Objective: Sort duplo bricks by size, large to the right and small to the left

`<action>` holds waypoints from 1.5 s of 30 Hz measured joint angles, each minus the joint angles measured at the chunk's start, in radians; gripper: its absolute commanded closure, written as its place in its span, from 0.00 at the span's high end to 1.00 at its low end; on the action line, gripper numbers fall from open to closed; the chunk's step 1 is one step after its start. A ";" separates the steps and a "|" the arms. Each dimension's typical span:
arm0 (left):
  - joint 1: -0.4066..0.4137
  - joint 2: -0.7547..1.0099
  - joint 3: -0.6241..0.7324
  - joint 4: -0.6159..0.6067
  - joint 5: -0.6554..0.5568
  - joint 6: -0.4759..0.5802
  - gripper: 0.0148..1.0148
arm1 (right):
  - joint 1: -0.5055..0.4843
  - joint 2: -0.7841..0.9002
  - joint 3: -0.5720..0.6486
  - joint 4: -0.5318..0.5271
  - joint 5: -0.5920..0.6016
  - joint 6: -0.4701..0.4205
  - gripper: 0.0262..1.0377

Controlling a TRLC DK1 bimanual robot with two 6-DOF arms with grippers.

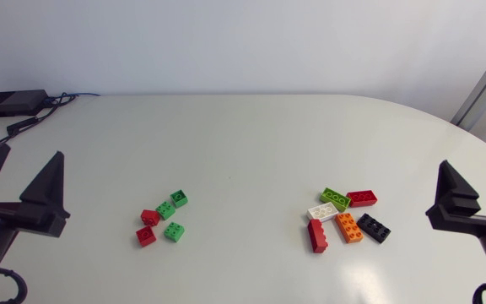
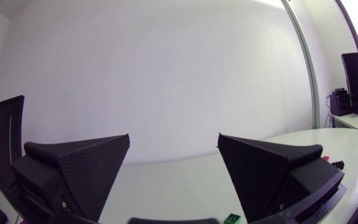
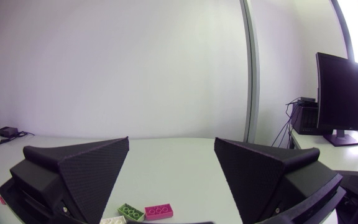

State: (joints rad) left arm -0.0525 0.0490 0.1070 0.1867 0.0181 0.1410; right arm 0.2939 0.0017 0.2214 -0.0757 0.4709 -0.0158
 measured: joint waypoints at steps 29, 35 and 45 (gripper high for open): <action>0.014 -0.043 -0.084 0.168 -0.086 0.032 0.97 | -0.188 0.000 -0.143 0.309 -0.211 -0.051 0.95; 0.004 -0.043 -0.084 0.080 -0.086 0.021 0.97 | -0.166 0.000 -0.186 0.309 -0.236 -0.051 0.95; 0.000 -0.043 -0.084 -0.036 -0.086 0.022 0.97 | -0.169 0.000 -0.186 0.193 -0.235 -0.050 0.95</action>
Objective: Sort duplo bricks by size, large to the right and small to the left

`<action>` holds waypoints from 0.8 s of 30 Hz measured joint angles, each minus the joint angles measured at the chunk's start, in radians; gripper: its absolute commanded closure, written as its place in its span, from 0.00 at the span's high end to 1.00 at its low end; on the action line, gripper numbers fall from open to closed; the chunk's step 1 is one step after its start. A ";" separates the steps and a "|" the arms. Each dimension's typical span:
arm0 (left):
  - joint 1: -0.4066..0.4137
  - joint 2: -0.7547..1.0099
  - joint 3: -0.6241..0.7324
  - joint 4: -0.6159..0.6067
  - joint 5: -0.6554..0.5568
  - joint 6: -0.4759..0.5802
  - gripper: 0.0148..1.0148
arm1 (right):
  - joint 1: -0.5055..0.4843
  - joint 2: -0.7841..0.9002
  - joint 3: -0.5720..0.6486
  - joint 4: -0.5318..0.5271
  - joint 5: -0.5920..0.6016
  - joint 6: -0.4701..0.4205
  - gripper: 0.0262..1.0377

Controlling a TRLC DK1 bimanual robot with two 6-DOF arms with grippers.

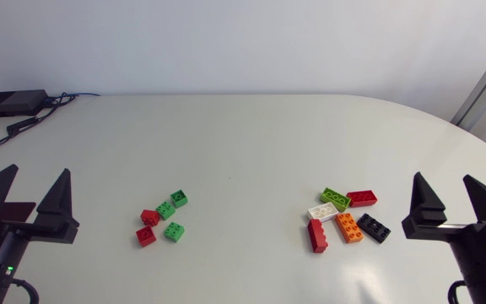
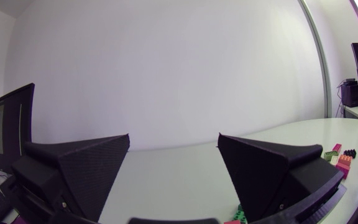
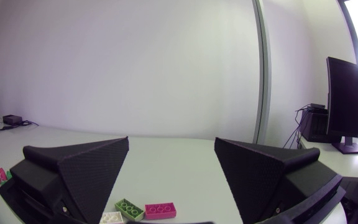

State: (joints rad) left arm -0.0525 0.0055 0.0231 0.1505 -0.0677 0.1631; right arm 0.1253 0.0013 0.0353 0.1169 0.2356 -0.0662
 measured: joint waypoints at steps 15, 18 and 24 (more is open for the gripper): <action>0.001 0.000 0.000 -0.115 0.000 0.020 0.97 | 0.000 0.000 0.000 -0.062 -0.012 0.002 0.95; 0.006 0.000 0.000 -0.130 0.000 0.023 0.97 | 0.000 0.000 0.000 -0.062 -0.012 0.002 0.95; 0.008 0.000 -0.001 -0.137 0.000 0.031 0.97 | 0.000 0.000 0.000 -0.063 -0.022 0.002 0.95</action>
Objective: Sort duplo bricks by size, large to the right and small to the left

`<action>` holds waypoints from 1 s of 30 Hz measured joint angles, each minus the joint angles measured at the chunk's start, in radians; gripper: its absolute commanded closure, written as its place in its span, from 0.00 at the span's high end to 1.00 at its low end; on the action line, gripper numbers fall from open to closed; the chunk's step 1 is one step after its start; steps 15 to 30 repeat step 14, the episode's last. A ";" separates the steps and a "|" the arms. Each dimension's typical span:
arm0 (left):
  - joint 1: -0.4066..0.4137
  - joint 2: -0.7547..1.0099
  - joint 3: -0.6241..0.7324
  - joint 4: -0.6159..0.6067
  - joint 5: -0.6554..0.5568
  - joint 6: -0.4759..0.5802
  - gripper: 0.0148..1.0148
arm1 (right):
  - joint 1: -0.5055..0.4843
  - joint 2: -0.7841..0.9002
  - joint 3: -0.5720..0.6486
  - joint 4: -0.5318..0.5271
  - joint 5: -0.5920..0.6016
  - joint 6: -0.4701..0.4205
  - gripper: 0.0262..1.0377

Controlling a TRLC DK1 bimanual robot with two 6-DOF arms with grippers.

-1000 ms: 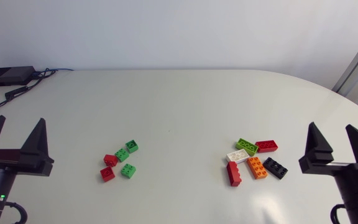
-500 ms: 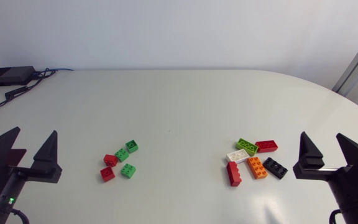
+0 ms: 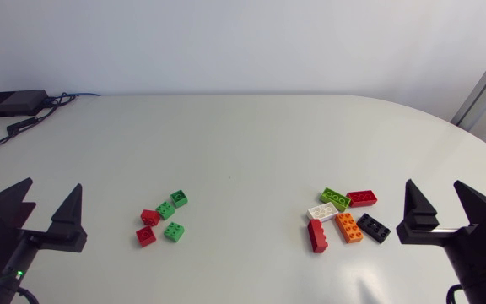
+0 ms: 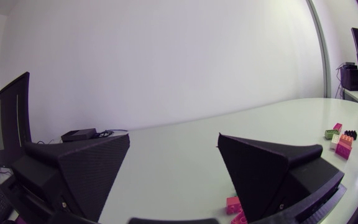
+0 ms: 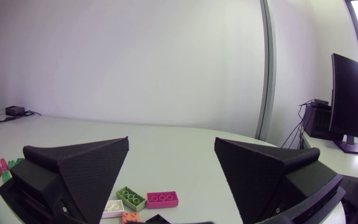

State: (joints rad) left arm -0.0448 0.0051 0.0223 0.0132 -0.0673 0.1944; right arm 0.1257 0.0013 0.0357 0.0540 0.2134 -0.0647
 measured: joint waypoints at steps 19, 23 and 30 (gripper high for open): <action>0.006 0.000 0.000 -0.003 0.000 0.008 0.97 | -0.074 0.000 0.000 -0.001 -0.004 0.000 0.95; 0.006 0.000 0.000 -0.003 0.000 0.008 0.97 | -0.074 0.000 0.000 -0.001 -0.004 0.000 0.95; 0.006 0.000 0.000 -0.003 0.000 0.008 0.97 | -0.074 0.000 0.000 -0.001 -0.004 0.000 0.95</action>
